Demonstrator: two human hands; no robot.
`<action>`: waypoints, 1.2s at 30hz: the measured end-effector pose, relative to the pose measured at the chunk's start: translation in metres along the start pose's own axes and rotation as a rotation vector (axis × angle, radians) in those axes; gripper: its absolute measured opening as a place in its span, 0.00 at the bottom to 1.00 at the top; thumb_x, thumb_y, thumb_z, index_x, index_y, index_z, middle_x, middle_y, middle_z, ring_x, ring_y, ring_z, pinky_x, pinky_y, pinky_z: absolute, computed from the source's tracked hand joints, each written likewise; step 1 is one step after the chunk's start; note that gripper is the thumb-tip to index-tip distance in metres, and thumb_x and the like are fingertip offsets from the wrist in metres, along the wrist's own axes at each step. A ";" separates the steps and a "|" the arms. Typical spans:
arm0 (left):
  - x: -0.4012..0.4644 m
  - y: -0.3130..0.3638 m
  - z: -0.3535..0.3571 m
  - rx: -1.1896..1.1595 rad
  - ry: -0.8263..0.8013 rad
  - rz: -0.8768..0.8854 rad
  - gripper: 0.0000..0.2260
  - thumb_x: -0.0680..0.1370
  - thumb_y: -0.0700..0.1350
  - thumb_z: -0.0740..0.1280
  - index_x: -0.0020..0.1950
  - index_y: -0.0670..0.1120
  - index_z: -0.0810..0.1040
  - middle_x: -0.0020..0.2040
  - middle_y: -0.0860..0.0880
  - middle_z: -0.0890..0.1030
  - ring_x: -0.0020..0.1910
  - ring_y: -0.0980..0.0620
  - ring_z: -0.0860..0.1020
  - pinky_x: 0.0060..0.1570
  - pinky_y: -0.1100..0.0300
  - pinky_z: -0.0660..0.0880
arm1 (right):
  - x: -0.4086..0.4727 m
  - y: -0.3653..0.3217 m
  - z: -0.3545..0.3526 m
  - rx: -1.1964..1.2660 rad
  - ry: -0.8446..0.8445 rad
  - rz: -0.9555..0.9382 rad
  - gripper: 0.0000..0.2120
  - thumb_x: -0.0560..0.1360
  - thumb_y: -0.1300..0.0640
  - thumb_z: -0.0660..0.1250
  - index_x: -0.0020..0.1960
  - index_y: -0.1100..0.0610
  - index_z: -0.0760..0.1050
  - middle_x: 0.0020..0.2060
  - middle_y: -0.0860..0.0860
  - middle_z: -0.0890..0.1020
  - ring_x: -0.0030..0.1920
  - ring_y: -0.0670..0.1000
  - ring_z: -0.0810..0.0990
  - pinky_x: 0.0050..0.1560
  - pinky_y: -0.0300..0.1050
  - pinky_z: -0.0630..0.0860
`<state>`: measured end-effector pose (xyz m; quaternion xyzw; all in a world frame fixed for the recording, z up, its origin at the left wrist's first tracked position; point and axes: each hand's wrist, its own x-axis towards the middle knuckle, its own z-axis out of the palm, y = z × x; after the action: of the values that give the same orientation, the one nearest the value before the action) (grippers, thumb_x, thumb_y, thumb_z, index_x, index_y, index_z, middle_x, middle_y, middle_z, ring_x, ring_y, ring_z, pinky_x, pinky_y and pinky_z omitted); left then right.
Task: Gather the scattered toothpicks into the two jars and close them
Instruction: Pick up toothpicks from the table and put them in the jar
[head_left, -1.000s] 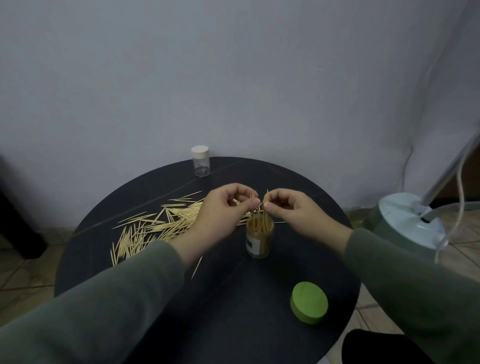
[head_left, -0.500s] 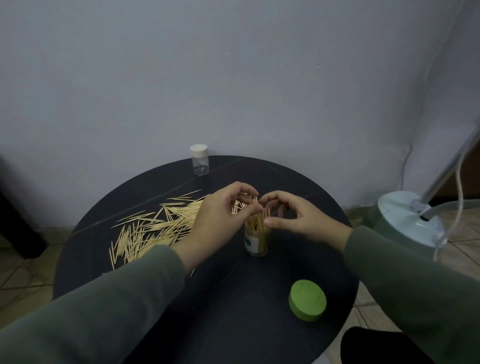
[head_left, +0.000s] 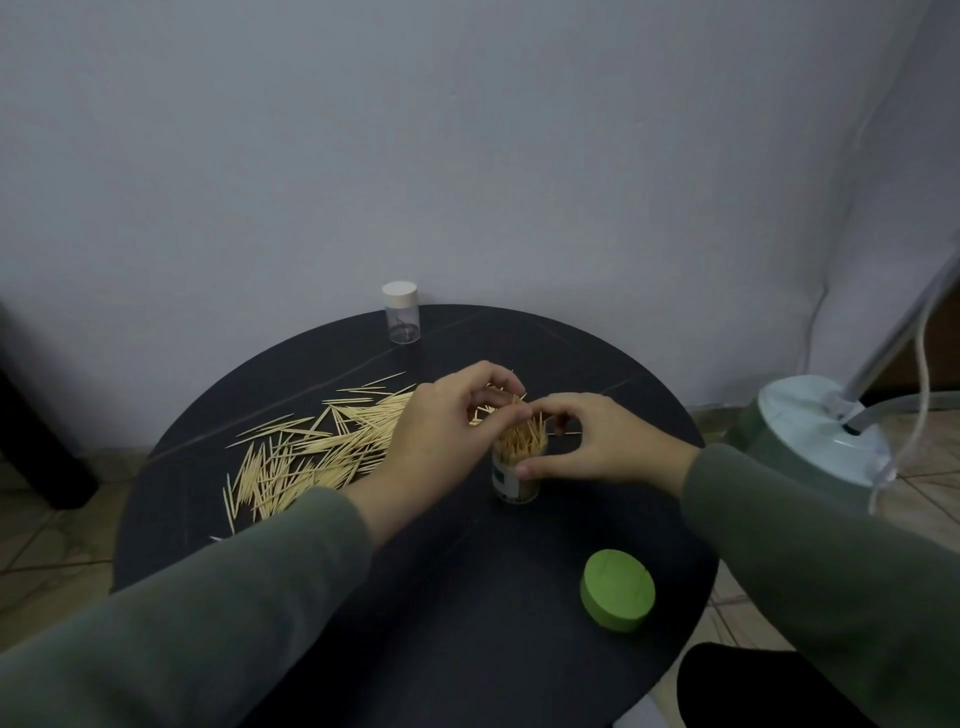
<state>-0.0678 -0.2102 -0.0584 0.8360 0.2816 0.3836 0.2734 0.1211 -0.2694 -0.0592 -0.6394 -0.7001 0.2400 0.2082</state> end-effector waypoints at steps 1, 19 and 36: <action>-0.001 -0.001 0.001 -0.010 0.003 -0.023 0.07 0.74 0.49 0.73 0.50 0.55 0.78 0.42 0.58 0.84 0.44 0.65 0.80 0.41 0.72 0.74 | 0.000 0.000 0.001 0.001 0.000 -0.003 0.34 0.58 0.25 0.67 0.61 0.37 0.73 0.55 0.38 0.79 0.58 0.43 0.76 0.65 0.56 0.69; 0.000 -0.020 -0.016 0.532 -0.426 0.440 0.24 0.80 0.60 0.54 0.72 0.52 0.70 0.69 0.56 0.73 0.68 0.52 0.68 0.61 0.52 0.69 | 0.002 0.005 0.003 -0.007 0.040 -0.044 0.25 0.60 0.25 0.66 0.54 0.32 0.73 0.48 0.38 0.80 0.50 0.45 0.77 0.59 0.58 0.72; -0.012 -0.018 -0.024 0.654 -0.475 0.403 0.29 0.77 0.69 0.46 0.74 0.59 0.65 0.78 0.54 0.56 0.77 0.50 0.51 0.70 0.46 0.57 | 0.000 0.003 0.001 -0.035 0.028 -0.019 0.37 0.57 0.23 0.66 0.62 0.39 0.74 0.53 0.37 0.79 0.54 0.43 0.77 0.63 0.58 0.71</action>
<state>-0.0984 -0.2000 -0.0628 0.9814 0.1492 0.1173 -0.0283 0.1229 -0.2697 -0.0622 -0.6397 -0.7072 0.2170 0.2089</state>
